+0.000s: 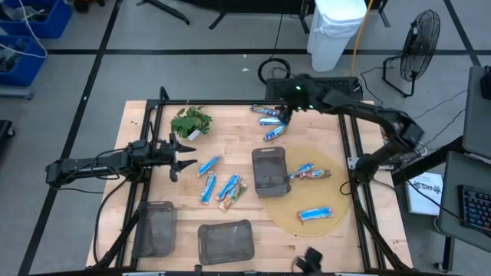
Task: Pick and place Granola Bars by type
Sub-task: Put the top blue granola bar into the top right black bin
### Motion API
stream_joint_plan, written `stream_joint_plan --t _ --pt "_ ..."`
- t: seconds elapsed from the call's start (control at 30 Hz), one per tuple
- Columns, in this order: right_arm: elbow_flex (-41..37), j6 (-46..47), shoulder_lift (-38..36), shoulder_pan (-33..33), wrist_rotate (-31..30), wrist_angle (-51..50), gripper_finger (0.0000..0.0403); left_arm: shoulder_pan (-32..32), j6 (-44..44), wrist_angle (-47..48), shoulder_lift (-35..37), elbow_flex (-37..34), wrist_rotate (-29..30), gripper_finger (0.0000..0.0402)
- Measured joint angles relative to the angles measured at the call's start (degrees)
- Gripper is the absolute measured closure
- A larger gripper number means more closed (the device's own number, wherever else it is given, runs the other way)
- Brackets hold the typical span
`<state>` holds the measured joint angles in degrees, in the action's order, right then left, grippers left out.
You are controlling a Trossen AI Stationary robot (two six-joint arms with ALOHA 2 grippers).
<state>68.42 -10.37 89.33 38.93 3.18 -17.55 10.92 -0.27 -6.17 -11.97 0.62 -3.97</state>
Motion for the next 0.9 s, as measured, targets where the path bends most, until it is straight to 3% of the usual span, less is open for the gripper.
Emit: stream_joint_plan --t 0.2,0.4,0.9 --pt "8.29 -2.04 11.17 0.88 -0.04 -5.9 0.0193 -0.02 0.0 -0.02 0.0 0.0 0.0 0.0185" --pt "10.75 -2.47 17.46 1.62 -0.01 -7.45 0.0193 -0.02 0.0 -0.02 -0.01 -0.01 0.0 0.0185" --pt "10.75 -0.36 20.14 3.32 0.02 -8.81 0.0193 -0.01 -0.01 -0.01 0.0 -0.01 0.0 0.0186"
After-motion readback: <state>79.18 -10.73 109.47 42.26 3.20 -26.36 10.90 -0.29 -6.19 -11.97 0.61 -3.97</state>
